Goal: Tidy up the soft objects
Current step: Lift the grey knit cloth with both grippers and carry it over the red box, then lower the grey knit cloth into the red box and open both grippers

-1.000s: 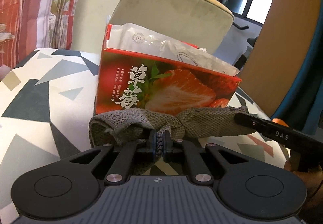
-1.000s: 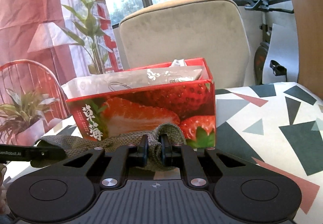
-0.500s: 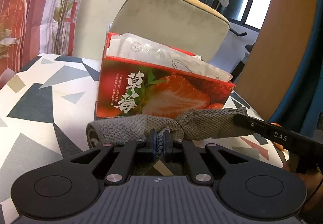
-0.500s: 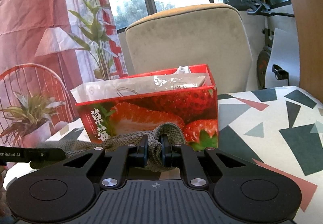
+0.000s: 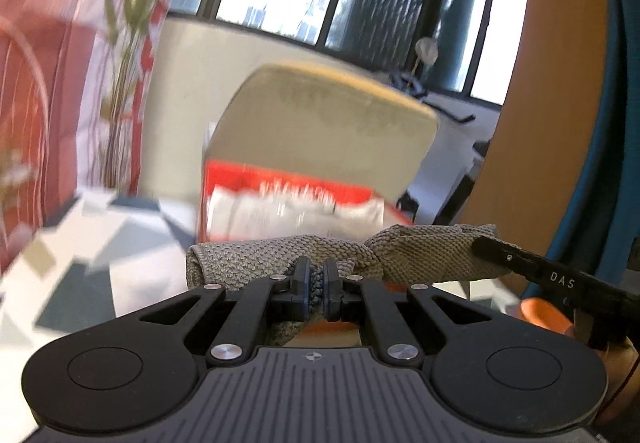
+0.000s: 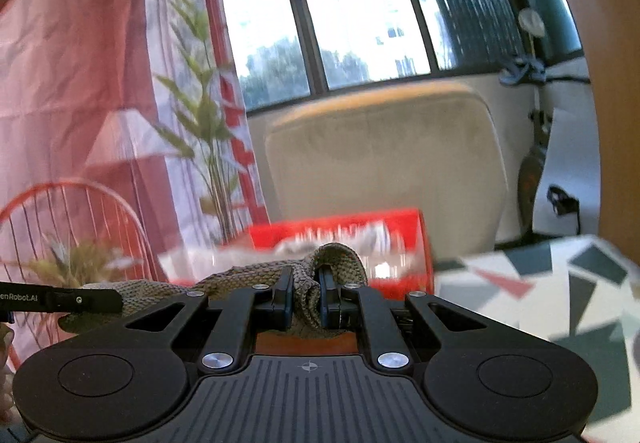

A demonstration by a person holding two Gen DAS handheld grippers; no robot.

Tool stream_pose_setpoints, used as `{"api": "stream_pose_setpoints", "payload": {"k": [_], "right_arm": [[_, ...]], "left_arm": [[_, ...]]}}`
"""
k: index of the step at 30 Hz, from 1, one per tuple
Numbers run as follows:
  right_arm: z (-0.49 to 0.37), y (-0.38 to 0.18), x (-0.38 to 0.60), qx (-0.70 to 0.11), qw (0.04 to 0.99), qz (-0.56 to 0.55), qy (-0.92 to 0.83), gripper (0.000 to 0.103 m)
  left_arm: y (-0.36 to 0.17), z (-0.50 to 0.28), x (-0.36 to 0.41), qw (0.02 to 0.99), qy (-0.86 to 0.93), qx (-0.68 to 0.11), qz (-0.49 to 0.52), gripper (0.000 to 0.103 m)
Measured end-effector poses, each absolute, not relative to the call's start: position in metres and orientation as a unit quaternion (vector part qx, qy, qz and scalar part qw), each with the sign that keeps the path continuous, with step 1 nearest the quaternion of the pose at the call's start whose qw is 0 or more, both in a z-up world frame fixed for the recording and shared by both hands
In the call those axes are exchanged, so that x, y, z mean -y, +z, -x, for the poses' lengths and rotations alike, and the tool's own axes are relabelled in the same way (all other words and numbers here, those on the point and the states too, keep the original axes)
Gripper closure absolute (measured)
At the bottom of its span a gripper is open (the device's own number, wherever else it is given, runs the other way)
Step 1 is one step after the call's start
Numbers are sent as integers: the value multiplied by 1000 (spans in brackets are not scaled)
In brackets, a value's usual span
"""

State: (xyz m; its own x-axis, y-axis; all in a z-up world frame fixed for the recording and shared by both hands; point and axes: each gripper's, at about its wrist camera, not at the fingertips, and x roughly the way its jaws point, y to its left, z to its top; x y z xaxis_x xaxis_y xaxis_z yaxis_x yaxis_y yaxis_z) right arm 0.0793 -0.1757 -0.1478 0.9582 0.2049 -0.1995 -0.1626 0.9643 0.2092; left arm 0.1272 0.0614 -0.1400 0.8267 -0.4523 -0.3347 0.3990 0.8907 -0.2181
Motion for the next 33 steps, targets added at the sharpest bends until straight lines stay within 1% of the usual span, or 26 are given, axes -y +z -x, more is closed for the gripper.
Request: {"api": "stream_pose_setpoints", "payload": {"k": [4,8,11,13,17,19,22,28,33], "right_arm": [[-97,-119,181,-81,988,-91,92,92],[-123,-97,188,-70,990,-93,84,92],[-148,-88,194,-78,989,-95,81,92],[-170,-86,198,-99,986,-101,84,92],[-213,-98,200,-166,976,-105,94,92],[-228,-108,198,-195,971,-100,99,92],[-245,-127,191,-227,965,-93,91,92],[-260,-153,198,-267,954,-121,67,92],[-261,-161,202,-273,954,-115,48,92]], "left_arm": [[-117,-149,-53,954,-234,-171,69,96],[-103,-185,-37,957,-232,-165,50,96],[-99,-216,-26,955,-233,-181,37,96],[-101,-240,-17,950,-233,-207,17,96],[-112,-276,-3,937,-237,-255,1,96],[-122,-288,-1,924,-252,-289,14,96],[-138,-304,4,912,-248,-326,8,96],[-155,-318,-5,911,-230,-341,22,96],[-152,-324,-10,916,-215,-338,20,96]]}}
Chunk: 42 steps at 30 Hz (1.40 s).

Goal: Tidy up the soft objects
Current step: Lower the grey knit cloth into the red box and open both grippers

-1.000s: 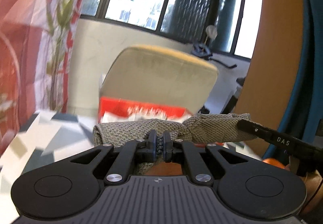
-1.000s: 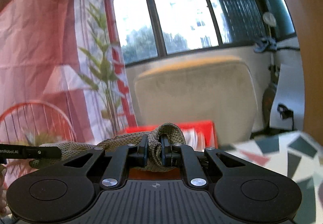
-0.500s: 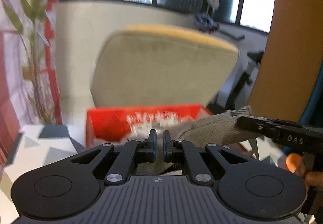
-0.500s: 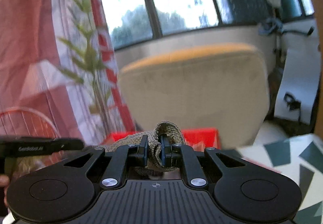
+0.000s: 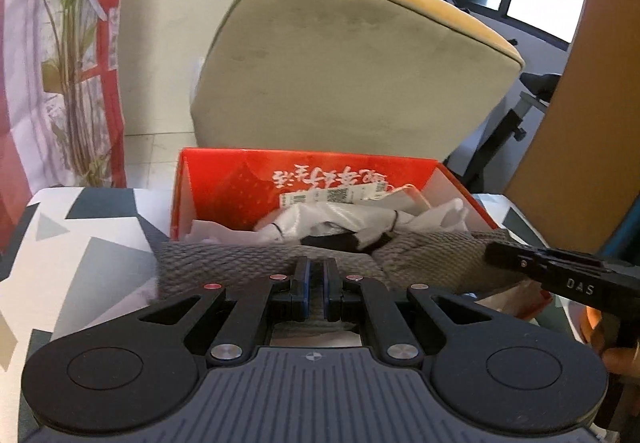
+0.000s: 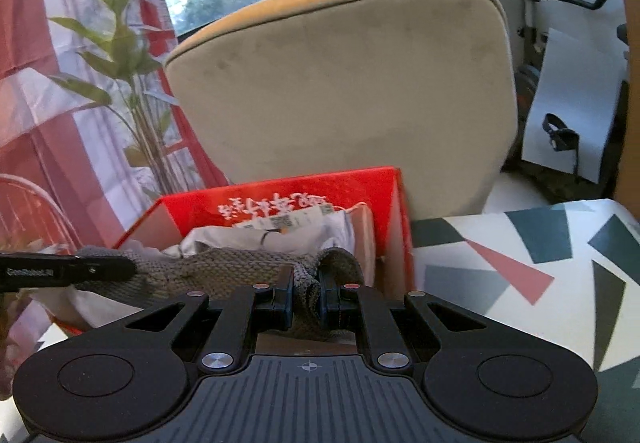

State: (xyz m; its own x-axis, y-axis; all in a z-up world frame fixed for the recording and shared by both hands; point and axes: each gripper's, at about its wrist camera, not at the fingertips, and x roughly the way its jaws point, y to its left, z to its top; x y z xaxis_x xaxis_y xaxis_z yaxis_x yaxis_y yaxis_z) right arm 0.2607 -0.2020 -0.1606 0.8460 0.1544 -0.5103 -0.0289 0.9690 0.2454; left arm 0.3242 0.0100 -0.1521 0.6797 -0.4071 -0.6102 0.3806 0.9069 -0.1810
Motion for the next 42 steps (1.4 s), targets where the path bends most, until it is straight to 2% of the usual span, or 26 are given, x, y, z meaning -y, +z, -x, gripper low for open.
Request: {"api": "stream_pose_setpoints", "payload": {"k": [17,26,28,29,30,31,32,33,35,37,38,40,42], "right_arm": [[-268,-159,203,-307,944,-115,45,91],[-275,-163,203,-321,940,-106,40,89],[-274,-161,203,-323,941,-100,31,84],[-273,-159,203,-322,941,-96,25,82],[-271,-157,204,-320,943,-93,21,81],[-268,-155,205,-317,944,-91,17,78],[-265,-153,206,-314,945,-89,13,78],[-261,-151,207,-311,947,-87,10,75],[-254,-144,209,-304,949,-84,5,60],[-243,-135,210,-289,953,-85,-4,25],[-238,-131,210,-282,956,-86,-6,20],[-227,-120,209,-268,959,-89,-8,0],[-216,-109,207,-257,962,-93,-9,0]], "left_arm": [[-167,-354,-18,891,-181,-416,24,95],[-166,-352,-11,891,-183,-416,-12,94],[-163,-349,-12,896,-182,-404,-11,88],[-161,-345,-13,900,-181,-397,-8,74],[-158,-341,-14,903,-183,-389,-3,50],[-154,-336,-16,907,-188,-377,3,35],[-150,-330,-17,911,-190,-366,4,12],[-145,-321,-17,919,-186,-347,1,4],[-134,-304,-16,934,-176,-310,-15,4],[-123,-289,-14,943,-165,-288,-31,2],[-118,-283,-13,946,-159,-280,-35,0],[-107,-265,-12,956,-147,-250,-42,0],[-96,-250,-12,962,-141,-231,-42,0]]}}
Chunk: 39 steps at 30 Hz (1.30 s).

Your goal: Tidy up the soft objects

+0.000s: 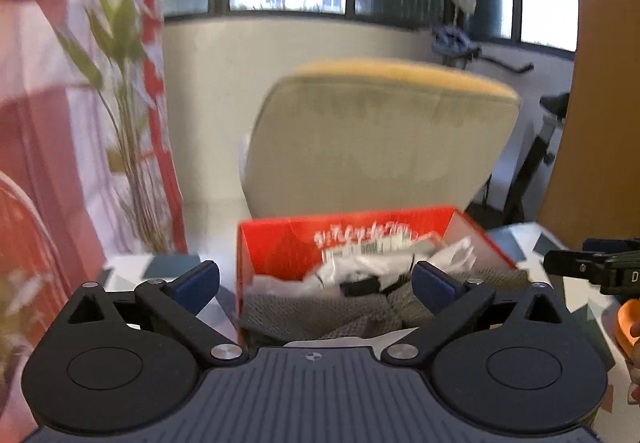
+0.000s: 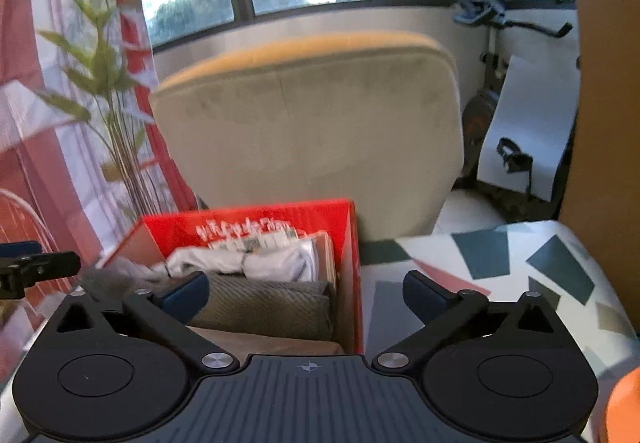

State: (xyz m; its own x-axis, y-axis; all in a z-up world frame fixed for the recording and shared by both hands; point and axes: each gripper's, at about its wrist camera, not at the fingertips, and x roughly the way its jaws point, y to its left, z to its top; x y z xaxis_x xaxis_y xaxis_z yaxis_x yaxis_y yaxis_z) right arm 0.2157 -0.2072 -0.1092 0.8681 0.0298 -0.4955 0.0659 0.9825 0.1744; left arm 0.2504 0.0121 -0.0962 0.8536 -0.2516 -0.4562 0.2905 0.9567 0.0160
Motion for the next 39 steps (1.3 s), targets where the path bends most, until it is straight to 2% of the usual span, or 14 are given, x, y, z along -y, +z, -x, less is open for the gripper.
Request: {"api": "stream_pose_setpoints", "payload": {"k": [5,13,17,20,39], "right_arm": [[-183,-80,197,-239,967,-92,-2,0],[-113,-26,170,-186,980,-72,21,0],[-80,-1,159,-178,981,-71,16,0],[-55,15,152,-176,983,-59,-1,0],[45,65,130,-174,983,-31,-38,0]], "left_arm": [[-70,-219,-12,962,-134,-238,-20,0],[-31,-150,-7,973,-106,-201,-31,0],[-11,-115,-17,976,-126,-178,3,0],[2,-90,-16,980,-105,-170,-10,0],[38,-6,-21,988,-66,-138,-28,0]]}}
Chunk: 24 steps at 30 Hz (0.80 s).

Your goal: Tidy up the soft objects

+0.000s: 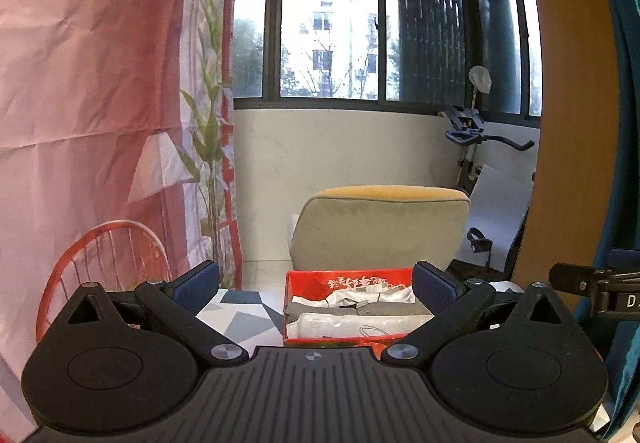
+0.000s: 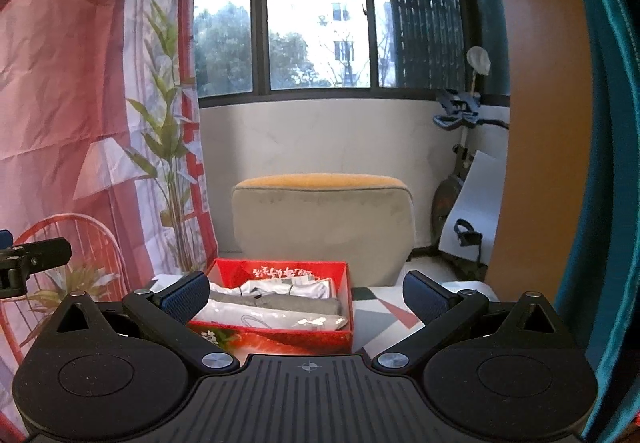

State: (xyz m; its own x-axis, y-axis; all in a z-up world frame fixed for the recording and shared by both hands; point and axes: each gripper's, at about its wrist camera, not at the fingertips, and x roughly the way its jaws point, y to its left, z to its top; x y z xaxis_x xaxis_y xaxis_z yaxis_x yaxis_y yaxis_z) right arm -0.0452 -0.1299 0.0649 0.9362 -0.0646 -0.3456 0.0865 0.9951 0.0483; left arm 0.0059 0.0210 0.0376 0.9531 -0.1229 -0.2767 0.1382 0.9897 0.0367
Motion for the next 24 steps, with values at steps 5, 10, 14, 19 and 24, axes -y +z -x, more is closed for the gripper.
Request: {"api": "stream_pose_setpoints", "payload": {"k": [5,10,14,19,24], "right_arm": [[52,68,131,-169,984,-29,-42,0],[53,68,131,-170,984,-27,-44,0],[52,68,130,-172,984,-22,-45,0],[50,66,130,-175,983,-21,-48,0],[49,63,132,-179,982,-26,-54,0]], "left_arm": [[38,-3,-22,988,-62,-137,-27,0],[38,-4,-24,989,-57,-138,-26,0],[38,-2,-24,989,-53,-138,-28,0],[37,-1,-23,988,-50,-140,-30,0],[38,-1,-21,988,-49,-142,-32,0]]}}
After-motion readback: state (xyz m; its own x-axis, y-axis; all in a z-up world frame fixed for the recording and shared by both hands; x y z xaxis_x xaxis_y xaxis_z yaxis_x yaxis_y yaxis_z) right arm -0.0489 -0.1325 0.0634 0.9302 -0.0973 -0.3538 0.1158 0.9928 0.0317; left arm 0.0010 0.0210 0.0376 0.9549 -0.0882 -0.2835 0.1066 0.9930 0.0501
